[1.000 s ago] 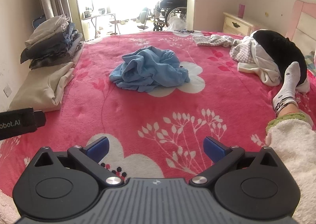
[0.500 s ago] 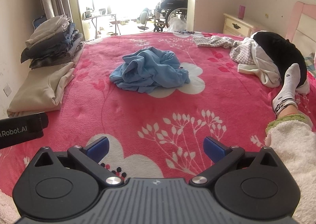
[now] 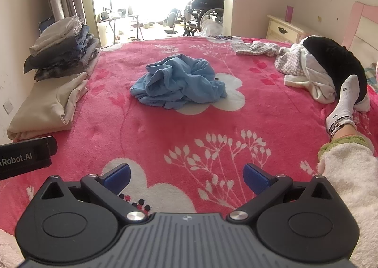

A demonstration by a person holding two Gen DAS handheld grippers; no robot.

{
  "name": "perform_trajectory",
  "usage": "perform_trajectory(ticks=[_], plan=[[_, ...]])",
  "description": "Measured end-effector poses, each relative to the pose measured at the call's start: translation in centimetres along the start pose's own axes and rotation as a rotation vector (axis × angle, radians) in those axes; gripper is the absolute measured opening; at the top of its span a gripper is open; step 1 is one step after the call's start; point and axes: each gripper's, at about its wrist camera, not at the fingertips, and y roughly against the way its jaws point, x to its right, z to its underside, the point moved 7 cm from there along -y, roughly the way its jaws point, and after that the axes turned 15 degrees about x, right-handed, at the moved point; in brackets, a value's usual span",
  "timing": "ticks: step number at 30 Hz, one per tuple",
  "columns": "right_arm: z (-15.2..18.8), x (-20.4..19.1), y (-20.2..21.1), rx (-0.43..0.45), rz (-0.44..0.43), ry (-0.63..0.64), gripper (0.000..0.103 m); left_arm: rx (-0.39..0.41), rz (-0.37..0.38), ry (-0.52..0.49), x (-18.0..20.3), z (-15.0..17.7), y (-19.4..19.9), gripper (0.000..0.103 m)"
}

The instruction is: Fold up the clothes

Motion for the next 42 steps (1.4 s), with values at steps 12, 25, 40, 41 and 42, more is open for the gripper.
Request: perform_trajectory(ticks=[12,25,40,41,42], plan=[[0.9,0.7,-1.3,-0.011,0.005,0.003,0.103,-0.022,-0.018,0.044,-0.2,0.9,-2.2,0.103],[-3.8,2.7,-9.0,0.203,-0.071,0.244,0.103,0.162,0.188,-0.009,4.3,-2.8,-11.5,0.103],[-4.0,-0.1,-26.2,0.21,-0.215,0.51,0.059,0.131,0.446,-0.192,12.9,-1.6,-25.5,0.02],[-4.1,0.2,-26.8,0.198,-0.207,0.492,0.045,0.129,0.445,-0.183,12.9,-1.7,-25.7,0.015],[-4.2,0.4,-27.3,0.185,-0.2,0.471,0.022,0.129,0.441,-0.173,12.8,-1.8,-25.8,0.005]])
